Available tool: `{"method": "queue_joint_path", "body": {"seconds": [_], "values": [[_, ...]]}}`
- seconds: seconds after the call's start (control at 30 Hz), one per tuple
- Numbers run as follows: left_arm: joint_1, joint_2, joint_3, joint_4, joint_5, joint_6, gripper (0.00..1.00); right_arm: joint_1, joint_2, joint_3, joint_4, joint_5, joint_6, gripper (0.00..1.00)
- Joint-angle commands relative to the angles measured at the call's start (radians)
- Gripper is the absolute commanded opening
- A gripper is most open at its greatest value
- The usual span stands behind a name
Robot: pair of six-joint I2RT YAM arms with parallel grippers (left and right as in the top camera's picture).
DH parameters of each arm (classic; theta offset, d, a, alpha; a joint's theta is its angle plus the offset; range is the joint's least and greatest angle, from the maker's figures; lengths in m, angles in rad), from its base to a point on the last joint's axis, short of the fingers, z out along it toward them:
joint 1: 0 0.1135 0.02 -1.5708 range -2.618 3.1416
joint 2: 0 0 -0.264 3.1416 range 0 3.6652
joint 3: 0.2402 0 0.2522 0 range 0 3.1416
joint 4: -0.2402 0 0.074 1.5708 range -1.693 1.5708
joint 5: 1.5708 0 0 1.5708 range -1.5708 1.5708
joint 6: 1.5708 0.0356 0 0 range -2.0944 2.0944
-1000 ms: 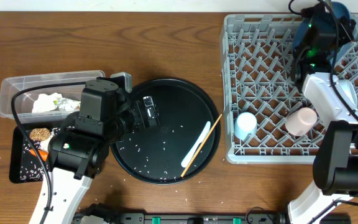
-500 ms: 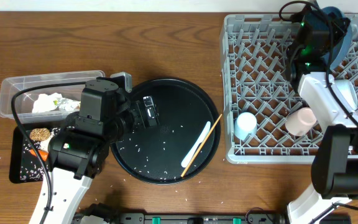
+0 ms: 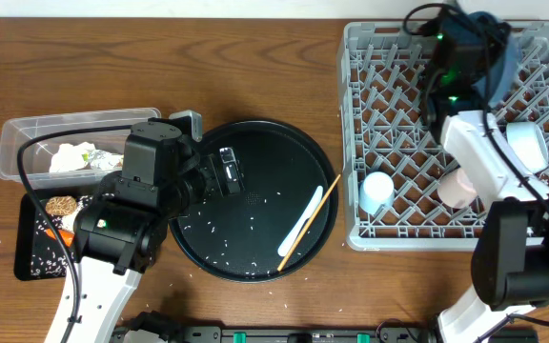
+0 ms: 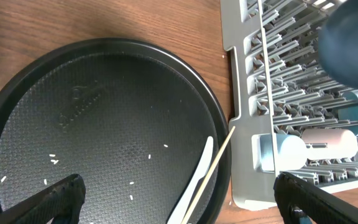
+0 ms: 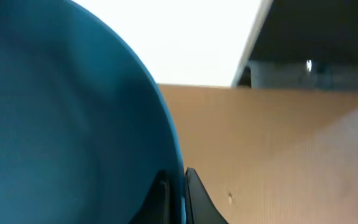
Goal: Sort waste into correct bins and load items into the dishwasher rack
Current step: 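Lower the blue plate upright into the rack's back and release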
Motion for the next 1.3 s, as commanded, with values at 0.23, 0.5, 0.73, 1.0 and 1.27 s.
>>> {"method": "queue_joint_path", "body": {"seconds": [0.23, 0.5, 0.73, 1.0, 1.27], "values": [[0.003, -0.003, 0.008, 0.002, -0.01, 0.016, 0.98, 0.031, 0.028, -0.022, 0.024, 0.019, -0.04, 0.01], [0.003, -0.003, 0.008, 0.001, -0.01, 0.016, 0.98, -0.019, 0.01, -0.022, 0.256, 0.015, -0.305, 0.01], [0.003, -0.003, 0.008, 0.001, -0.01, 0.016, 0.98, -0.047, 0.01, -0.022, 0.24, 0.002, -0.391, 0.01], [0.003, -0.003, 0.008, 0.001, -0.01, 0.016, 0.98, -0.05, 0.01, -0.023, 0.043, -0.007, -0.28, 0.01], [0.003, -0.003, 0.008, 0.001, -0.01, 0.016, 0.98, -0.018, 0.01, -0.023, -0.021, -0.01, -0.211, 0.01]]}}
